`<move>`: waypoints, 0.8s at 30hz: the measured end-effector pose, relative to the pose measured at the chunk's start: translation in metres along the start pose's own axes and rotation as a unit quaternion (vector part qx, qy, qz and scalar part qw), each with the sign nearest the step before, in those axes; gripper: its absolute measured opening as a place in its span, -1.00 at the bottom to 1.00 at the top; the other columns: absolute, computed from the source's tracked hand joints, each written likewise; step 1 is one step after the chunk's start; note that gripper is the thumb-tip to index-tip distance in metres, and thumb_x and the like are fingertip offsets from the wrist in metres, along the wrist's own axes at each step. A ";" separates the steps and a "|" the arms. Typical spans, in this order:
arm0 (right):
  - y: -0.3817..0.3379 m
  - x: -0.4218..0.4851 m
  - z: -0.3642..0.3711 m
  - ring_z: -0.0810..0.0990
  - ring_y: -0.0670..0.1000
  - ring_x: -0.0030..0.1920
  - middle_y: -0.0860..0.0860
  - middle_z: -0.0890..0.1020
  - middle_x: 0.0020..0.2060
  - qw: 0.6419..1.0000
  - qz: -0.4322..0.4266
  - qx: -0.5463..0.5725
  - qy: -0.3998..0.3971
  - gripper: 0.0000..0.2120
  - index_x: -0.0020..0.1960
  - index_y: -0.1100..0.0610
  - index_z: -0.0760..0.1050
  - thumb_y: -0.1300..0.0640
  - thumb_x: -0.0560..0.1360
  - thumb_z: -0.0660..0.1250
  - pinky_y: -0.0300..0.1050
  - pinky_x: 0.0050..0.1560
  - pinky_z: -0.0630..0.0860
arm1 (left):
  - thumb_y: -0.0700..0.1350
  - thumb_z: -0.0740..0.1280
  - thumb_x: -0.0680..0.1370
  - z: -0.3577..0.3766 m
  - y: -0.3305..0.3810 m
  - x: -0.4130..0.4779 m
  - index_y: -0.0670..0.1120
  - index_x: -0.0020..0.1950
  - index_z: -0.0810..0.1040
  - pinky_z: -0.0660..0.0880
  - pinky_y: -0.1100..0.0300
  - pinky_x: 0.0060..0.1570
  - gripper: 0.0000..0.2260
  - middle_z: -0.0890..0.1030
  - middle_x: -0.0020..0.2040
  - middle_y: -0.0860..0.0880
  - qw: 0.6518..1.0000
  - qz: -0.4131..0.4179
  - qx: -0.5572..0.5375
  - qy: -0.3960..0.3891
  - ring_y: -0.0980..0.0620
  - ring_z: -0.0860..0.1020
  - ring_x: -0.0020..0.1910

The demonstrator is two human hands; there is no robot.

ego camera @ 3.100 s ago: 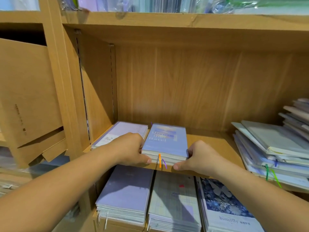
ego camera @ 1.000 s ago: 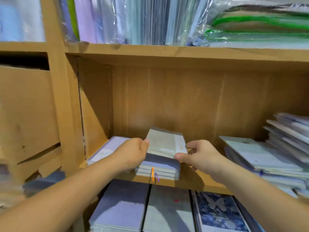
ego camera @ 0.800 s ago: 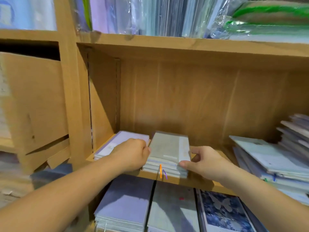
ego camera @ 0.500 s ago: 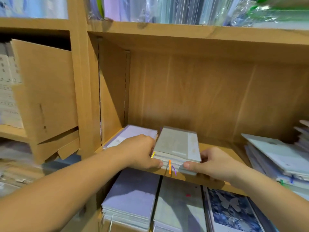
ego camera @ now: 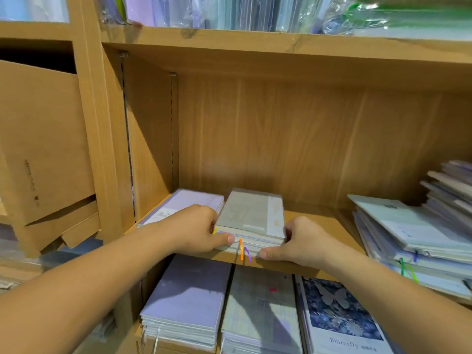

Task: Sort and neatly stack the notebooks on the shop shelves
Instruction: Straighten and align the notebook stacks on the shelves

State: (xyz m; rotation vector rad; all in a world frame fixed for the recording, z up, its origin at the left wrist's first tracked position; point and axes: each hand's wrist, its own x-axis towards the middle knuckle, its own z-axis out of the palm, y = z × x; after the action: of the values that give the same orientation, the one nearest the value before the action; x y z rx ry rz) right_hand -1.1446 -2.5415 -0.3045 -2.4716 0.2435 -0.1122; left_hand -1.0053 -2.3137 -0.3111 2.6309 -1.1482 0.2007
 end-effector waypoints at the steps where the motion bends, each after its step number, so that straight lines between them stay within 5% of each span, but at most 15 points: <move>1: 0.002 -0.001 0.000 0.57 -0.40 -0.34 -0.40 0.63 -0.39 1.000 0.000 0.000 0.001 -0.74 -0.26 -0.13 0.60 -0.13 0.27 0.68 -0.51 -0.47 0.34 | 0.43 0.41 0.38 -0.001 0.000 -0.001 0.05 -0.32 0.45 0.26 0.24 -0.45 -0.54 0.49 -0.42 0.12 1.000 0.002 0.003 0.001 0.16 0.47 -0.38; 5: 0.012 -0.004 0.004 0.60 -0.35 -0.32 -0.31 0.67 -0.36 1.000 0.004 -0.024 0.010 -0.76 -0.29 -0.14 0.62 -0.14 0.27 0.67 -0.46 -0.44 0.37 | 0.39 0.50 0.29 -0.002 0.005 -0.003 0.01 -0.18 0.52 0.34 0.13 -0.37 -0.52 0.56 -0.30 0.06 0.999 -0.010 0.048 -0.017 0.09 0.51 -0.30; 16: 0.007 -0.011 0.006 0.65 -0.17 -0.20 -0.16 0.71 -0.24 0.996 0.020 -0.085 0.030 -0.70 -0.18 -0.08 0.66 -0.21 0.26 0.65 -0.14 -0.19 0.62 | 0.34 0.56 0.27 -0.004 0.015 -0.009 -0.05 -0.25 0.49 0.26 0.13 -0.42 -0.50 0.49 -0.37 0.05 0.999 -0.043 0.030 -0.006 0.08 0.44 -0.37; 19: 0.007 -0.026 -0.020 0.59 -0.06 -0.27 -0.08 0.61 -0.31 0.985 0.046 -0.161 0.027 -0.48 -0.16 0.07 0.64 -0.37 0.23 0.58 -0.12 -0.31 0.50 | 0.54 0.43 0.22 -0.023 0.026 -0.015 -0.05 -0.29 0.50 0.26 0.17 -0.45 -0.37 0.48 -0.43 0.06 0.996 -0.045 0.072 0.012 0.11 0.42 -0.43; 21: 0.016 -0.041 -0.045 0.61 -0.07 -0.21 -0.10 0.63 -0.24 0.984 0.042 -0.168 0.049 -0.43 -0.05 0.09 0.68 -0.40 0.28 0.53 -0.09 -0.21 0.59 | 0.63 0.25 0.25 -0.033 0.043 -0.021 0.00 -0.31 0.57 0.32 0.27 -0.48 -0.33 0.55 -0.43 0.07 0.992 -0.010 0.091 0.085 0.13 0.50 -0.42; 24: 0.038 -0.071 -0.082 0.58 -0.16 -0.28 -0.16 0.63 -0.33 0.980 0.035 -0.168 0.099 -0.51 -0.06 0.03 0.70 -0.38 0.36 0.48 -0.13 -0.25 0.57 | 0.39 0.34 0.45 -0.028 0.103 -0.018 0.07 -0.32 0.62 0.39 0.35 -0.44 -0.58 0.59 -0.38 0.22 0.990 0.074 -0.063 0.104 0.24 0.55 -0.37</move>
State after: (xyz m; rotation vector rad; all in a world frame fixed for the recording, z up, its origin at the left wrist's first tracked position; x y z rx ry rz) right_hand -1.2314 -2.6054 -0.2641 -2.7839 0.4692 -0.3121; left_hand -1.0932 -2.3601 -0.2696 2.3523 -1.2400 0.4071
